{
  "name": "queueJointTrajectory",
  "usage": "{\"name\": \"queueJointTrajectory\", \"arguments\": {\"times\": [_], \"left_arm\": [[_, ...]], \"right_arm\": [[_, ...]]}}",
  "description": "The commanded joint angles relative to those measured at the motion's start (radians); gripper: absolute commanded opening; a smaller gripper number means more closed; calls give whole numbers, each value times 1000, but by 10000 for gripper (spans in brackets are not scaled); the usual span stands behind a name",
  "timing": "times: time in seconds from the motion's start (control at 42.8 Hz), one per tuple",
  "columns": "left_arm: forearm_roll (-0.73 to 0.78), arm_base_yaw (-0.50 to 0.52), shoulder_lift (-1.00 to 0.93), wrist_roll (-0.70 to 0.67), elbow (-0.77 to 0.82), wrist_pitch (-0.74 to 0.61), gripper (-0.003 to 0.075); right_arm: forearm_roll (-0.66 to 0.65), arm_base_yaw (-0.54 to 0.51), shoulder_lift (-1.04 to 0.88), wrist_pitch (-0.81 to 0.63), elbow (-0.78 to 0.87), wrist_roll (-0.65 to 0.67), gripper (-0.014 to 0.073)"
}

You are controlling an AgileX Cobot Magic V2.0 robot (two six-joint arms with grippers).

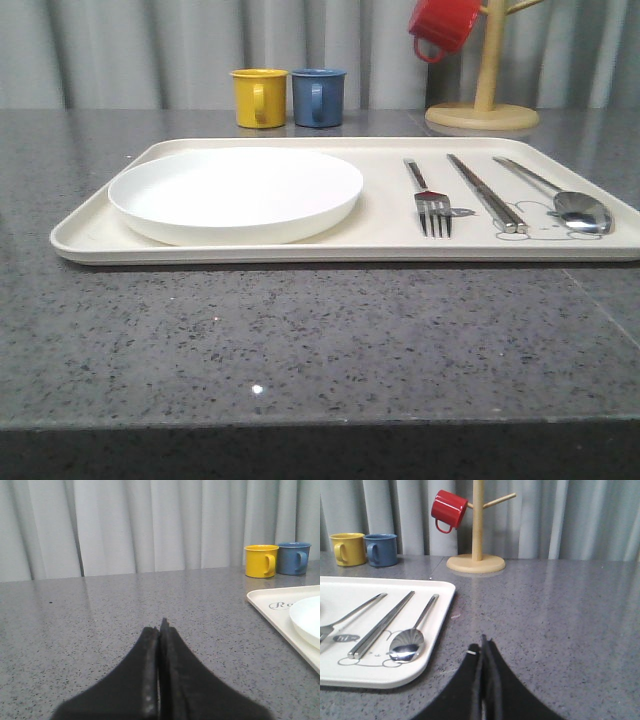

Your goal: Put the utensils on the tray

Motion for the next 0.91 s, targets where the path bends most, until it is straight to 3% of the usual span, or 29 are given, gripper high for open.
{"name": "queueJointTrajectory", "arguments": {"times": [0.0, 0.888], "left_arm": [[-9, -7, -22, -6, 4, -79, -20], [-9, -7, -22, -6, 4, -79, -20]], "right_arm": [[1, -21, -16, -103, -5, 0, -67], [19, -21, -16, -99, -5, 0, -67]]}}
